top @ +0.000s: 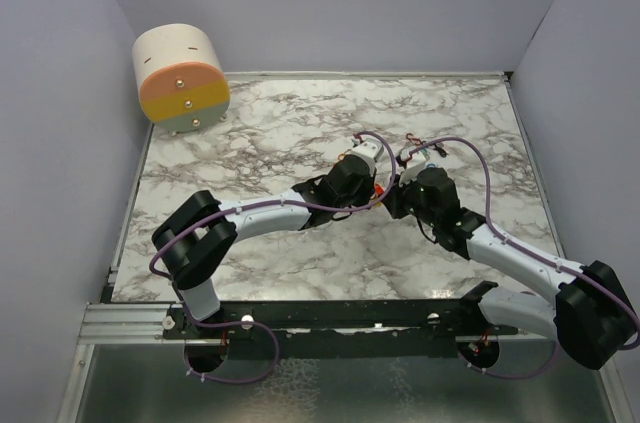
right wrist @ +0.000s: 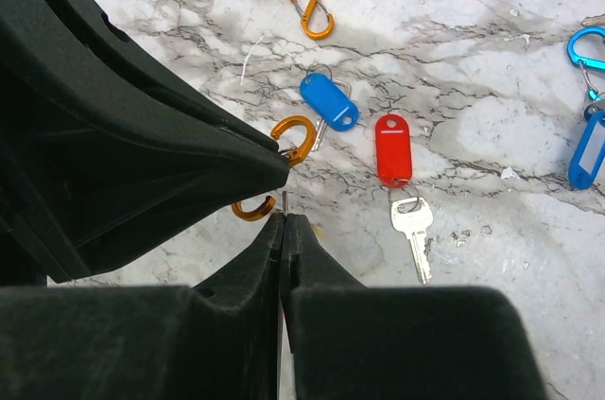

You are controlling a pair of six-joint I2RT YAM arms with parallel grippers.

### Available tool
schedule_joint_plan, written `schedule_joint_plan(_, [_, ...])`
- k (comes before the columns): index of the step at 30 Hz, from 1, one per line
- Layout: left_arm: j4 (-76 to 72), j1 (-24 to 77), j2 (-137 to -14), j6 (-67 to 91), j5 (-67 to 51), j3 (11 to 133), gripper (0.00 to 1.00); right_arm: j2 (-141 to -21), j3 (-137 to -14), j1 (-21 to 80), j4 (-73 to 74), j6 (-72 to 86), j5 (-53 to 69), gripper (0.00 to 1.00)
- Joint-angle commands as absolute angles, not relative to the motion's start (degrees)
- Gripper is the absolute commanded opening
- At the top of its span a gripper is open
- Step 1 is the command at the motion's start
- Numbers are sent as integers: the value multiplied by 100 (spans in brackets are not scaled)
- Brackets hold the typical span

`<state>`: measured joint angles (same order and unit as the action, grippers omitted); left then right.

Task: Put the keys on the keyring

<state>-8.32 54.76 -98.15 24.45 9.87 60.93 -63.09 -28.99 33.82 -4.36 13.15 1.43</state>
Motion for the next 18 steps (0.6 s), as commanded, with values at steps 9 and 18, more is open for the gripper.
schedule_joint_plan(9, [-1017,5467,-9711,2320,736,6135,0,-6307,-3022,3419,-627,1148,431,1])
schedule_joint_plan(18, [-1006,5467,-9888,2303,738,6184,0,-6213,-2954,3419,-709,1101,646,1])
